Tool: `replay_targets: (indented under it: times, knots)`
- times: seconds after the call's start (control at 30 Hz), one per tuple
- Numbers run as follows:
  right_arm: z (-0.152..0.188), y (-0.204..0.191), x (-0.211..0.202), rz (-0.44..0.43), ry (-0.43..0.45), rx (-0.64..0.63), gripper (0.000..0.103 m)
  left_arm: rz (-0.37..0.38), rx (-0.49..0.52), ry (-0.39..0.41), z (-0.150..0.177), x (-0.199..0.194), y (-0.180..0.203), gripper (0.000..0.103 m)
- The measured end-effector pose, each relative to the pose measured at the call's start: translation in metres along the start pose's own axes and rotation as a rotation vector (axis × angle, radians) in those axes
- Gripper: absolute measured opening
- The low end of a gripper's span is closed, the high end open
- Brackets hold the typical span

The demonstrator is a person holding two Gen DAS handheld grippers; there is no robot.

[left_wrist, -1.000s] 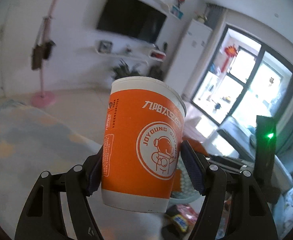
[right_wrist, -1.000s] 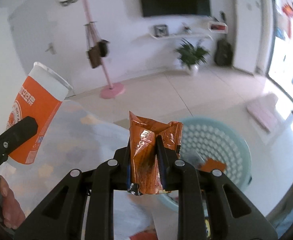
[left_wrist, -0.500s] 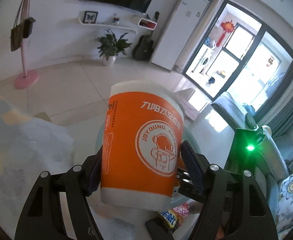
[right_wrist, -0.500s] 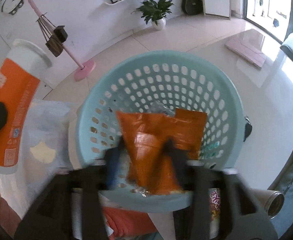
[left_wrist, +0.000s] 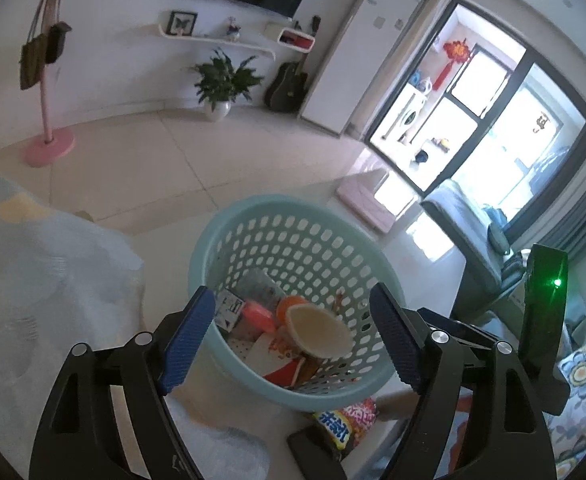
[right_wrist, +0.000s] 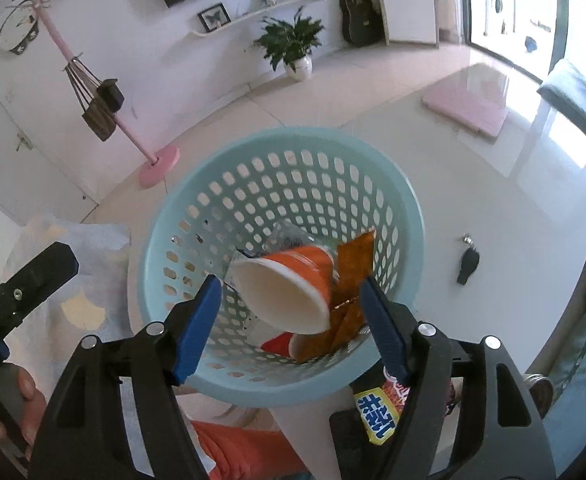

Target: Collect trash

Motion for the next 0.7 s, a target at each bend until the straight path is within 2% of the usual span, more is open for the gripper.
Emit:
replay_targets:
  times: [0.2, 0.3, 0.33, 0.4, 0.5, 0.57, 0.7]
  knots:
    - [-0.002, -0.039, -0.051, 0.010, 0.129, -0.085, 0.072, 0.010, 0.007, 0.119, 0.005, -0.063, 0.000, 0.078]
    - [-0.002, -0.066, -0.084, -0.002, 0.220, -0.139, 0.076, -0.035, 0.016, 0.218, 0.012, -0.105, -0.005, 0.078]
    - [-0.002, -0.075, -0.093, -0.004, 0.246, -0.155, 0.077, -0.057, 0.019, 0.252, 0.015, -0.118, -0.007, 0.081]
    - [0.002, -0.096, -0.114, -0.003, 0.310, -0.189, 0.079, -0.132, 0.033, 0.344, 0.027, -0.146, -0.012, 0.083]
    - [0.007, -0.120, -0.133, 0.007, 0.374, -0.224, 0.080, -0.286, 0.067, 0.468, 0.044, -0.178, -0.019, 0.086]
    - [0.013, -0.138, -0.146, 0.034, 0.421, -0.251, 0.080, -0.379, 0.081, 0.531, 0.058, -0.193, -0.024, 0.086]
    - [0.024, -0.165, -0.160, 0.096, 0.490, -0.293, 0.080, -0.494, 0.073, 0.616, 0.081, -0.215, -0.035, 0.086]
Point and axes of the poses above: each gripper's, at about its wrist camera, not at the fingertips, and x roughly the way its jaws point, y to its right, z to its underside, the point moved 1 cm from there along x, roughly the way its jaws point, and after that the axes turned 12 degrees about -x, right-handed, at the moved point
